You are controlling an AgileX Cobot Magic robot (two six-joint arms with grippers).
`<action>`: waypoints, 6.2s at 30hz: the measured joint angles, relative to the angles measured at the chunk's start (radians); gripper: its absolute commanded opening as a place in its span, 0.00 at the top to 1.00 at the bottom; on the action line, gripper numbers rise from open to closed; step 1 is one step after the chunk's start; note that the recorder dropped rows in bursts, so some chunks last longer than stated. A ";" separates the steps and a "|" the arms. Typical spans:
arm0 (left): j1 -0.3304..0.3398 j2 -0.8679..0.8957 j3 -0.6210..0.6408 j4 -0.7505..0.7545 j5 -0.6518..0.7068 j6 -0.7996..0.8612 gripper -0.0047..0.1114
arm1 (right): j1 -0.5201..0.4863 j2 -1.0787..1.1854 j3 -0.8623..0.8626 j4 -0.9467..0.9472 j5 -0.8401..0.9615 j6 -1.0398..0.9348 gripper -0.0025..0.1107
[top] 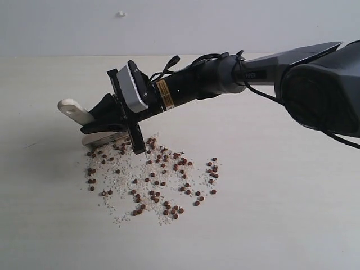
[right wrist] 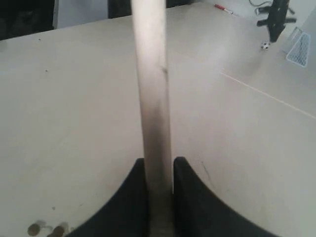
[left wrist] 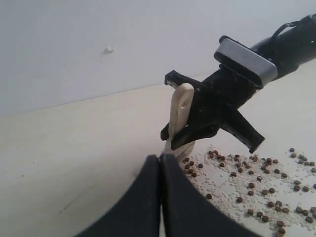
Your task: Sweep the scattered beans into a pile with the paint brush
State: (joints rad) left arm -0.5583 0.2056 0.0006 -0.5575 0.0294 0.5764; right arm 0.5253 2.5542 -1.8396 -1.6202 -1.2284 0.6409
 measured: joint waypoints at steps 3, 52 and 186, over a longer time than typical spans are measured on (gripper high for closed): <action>0.000 0.000 0.000 0.000 0.000 0.000 0.96 | 0.000 -0.006 0.000 -0.020 -0.005 0.065 0.98; 0.000 0.000 0.000 0.000 0.000 0.000 0.96 | -0.093 -0.079 0.029 -0.073 0.056 0.429 0.98; 0.000 0.000 0.000 0.000 0.000 0.000 0.96 | 0.680 -0.408 0.275 0.008 2.142 1.480 0.98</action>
State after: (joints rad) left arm -0.5583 0.2056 0.0006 -0.5575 0.0294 0.5764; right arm 1.2054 2.1464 -1.5645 -1.6127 0.9131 2.1206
